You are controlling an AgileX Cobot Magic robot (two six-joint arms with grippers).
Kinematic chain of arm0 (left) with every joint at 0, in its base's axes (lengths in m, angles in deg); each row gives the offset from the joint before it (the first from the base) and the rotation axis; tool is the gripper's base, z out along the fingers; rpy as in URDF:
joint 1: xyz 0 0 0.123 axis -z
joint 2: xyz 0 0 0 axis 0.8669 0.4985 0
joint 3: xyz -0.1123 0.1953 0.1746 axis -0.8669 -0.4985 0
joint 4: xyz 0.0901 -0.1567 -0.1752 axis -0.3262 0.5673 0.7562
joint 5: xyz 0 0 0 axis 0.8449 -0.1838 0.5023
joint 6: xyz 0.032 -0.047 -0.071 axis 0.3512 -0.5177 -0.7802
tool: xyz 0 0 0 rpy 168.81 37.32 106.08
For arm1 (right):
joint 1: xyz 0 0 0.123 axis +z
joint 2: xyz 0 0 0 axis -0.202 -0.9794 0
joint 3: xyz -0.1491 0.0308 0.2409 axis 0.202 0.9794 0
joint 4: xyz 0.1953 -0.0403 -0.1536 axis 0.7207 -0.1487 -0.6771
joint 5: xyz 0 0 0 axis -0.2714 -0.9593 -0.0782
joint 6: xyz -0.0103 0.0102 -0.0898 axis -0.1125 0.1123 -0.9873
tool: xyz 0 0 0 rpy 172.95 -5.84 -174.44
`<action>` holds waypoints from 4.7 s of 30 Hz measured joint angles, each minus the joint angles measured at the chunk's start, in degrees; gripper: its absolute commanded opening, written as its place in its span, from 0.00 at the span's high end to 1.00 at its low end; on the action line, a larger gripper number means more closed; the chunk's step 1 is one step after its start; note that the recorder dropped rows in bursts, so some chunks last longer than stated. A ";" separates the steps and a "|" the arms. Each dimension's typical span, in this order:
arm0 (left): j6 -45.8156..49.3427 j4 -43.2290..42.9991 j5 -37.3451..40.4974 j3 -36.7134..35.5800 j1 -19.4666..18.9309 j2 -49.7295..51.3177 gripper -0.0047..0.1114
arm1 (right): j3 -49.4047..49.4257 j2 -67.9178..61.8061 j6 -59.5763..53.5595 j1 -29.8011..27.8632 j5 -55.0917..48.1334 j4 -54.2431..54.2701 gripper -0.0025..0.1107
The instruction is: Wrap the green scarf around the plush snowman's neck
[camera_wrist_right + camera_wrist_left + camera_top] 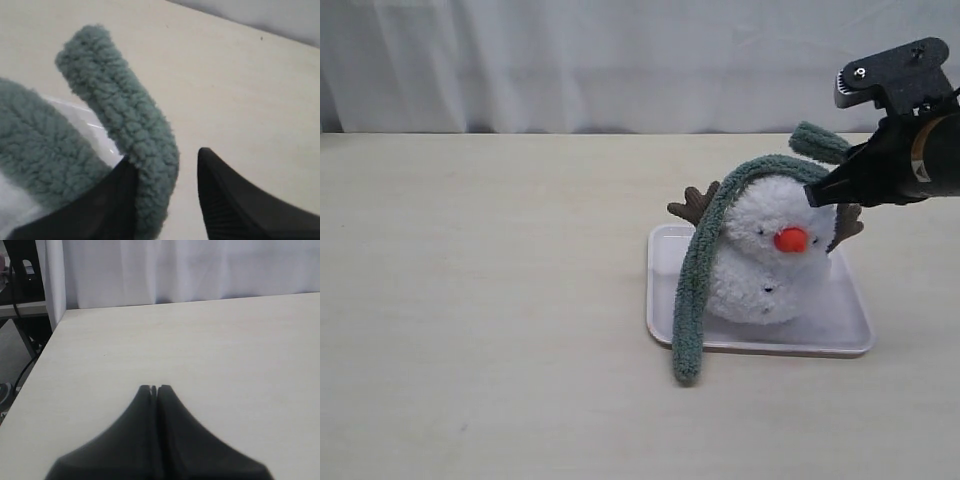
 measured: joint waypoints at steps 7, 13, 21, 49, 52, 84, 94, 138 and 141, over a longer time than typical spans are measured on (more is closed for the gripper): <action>0.00 0.00 0.00 0.00 0.00 0.00 0.96 | 0.00 -0.54 -5.68 0.00 -7.01 12.24 0.50; 0.00 0.00 0.00 0.00 0.00 0.00 0.96 | -1.03 -0.12 -11.50 0.00 -11.56 16.51 0.50; 0.00 0.00 0.00 0.00 0.00 0.00 0.96 | -7.24 3.73 -33.47 0.00 -17.71 34.33 0.50; 0.00 0.00 0.00 0.00 0.00 0.00 0.96 | -14.54 -8.10 -47.55 0.00 -9.50 43.23 0.94; 0.00 0.00 0.00 0.00 0.00 0.00 0.96 | -14.54 -7.74 -47.91 0.00 -9.50 43.23 0.94; 0.00 0.00 0.00 0.00 0.00 0.00 0.96 | -14.54 -11.32 -25.34 0.00 -9.40 25.76 0.94; 0.00 0.00 0.00 0.00 0.00 0.00 0.96 | -14.54 -12.65 -26.42 0.00 -11.49 32.03 0.94; 0.00 0.00 0.11 0.00 0.00 0.00 0.96 | -5.33 0.58 -41.16 0.00 -29.61 36.38 0.45; 0.00 0.00 0.11 0.00 0.00 0.00 0.96 | -2.28 -0.88 -39.26 0.00 -25.12 36.38 0.51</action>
